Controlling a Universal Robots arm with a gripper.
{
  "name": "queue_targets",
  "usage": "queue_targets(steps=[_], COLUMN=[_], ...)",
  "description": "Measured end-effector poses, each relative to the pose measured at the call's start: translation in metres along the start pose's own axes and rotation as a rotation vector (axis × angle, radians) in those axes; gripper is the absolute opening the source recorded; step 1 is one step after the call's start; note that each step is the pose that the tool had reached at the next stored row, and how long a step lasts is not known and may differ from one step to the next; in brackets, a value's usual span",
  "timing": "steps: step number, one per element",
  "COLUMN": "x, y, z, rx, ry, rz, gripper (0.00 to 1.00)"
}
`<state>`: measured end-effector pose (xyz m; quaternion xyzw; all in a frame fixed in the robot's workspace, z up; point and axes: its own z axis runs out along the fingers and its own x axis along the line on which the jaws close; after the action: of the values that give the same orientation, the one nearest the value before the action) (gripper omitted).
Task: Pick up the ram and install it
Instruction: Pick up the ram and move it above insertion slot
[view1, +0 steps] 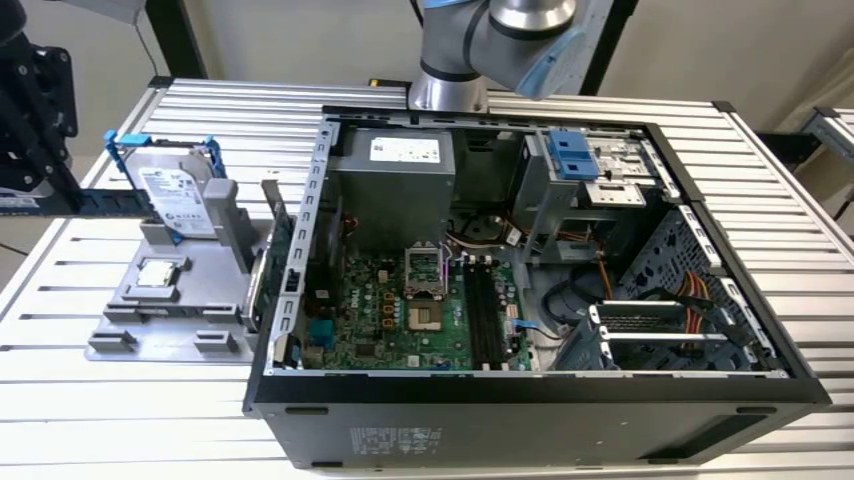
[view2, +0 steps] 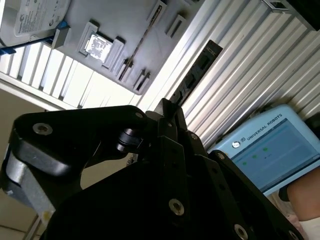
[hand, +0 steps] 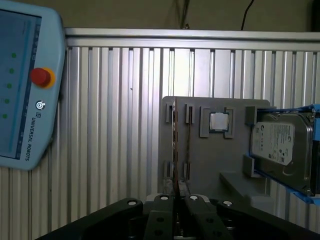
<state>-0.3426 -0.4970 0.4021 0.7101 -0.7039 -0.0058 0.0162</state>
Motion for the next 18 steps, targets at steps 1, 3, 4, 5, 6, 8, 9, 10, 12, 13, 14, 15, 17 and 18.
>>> queue_targets(steps=[1,3,4,5,6,8,9,10,12,13,14,15,17,18], x=[0.0,0.0,0.0001,0.0,0.0001,0.0001,0.0001,0.0001,0.0001,0.0001,0.0001,0.0001,0.0002,0.0001], y=[-0.0013,-0.004,-0.0055,-0.0069,-0.0083,-0.0107,-0.0118,-0.0129,-0.0147,-0.0155,-0.0163,-0.0171,-0.0185,-0.0191], z=[0.0,-0.0001,-0.0002,-0.0003,-0.0003,-0.0004,-0.0004,-0.0004,-0.0005,-0.0005,-0.0006,-0.0006,-0.0006,-0.0006], rx=[0.0,0.0,0.0,-0.0002,0.0,-0.0001,0.0,-0.0001,0.0,0.0,-0.0001,-0.0001,-0.0001,-0.0001], ry=[0.0,0.0001,0.0,0.0001,0.0,0.0,0.0,0.0,0.0,0.0,0.0001,0.0001,0.0,0.0], rz=[0.0,0.0,0.0,0.0,0.0,0.0,0.0,0.0,0.0,0.0,0.0,0.0,0.0,0.0], gripper=[0.0,0.0,0.0,0.0,0.0,0.0,0.0,0.0,0.0,0.0,0.0,0.0,0.0,0.0])
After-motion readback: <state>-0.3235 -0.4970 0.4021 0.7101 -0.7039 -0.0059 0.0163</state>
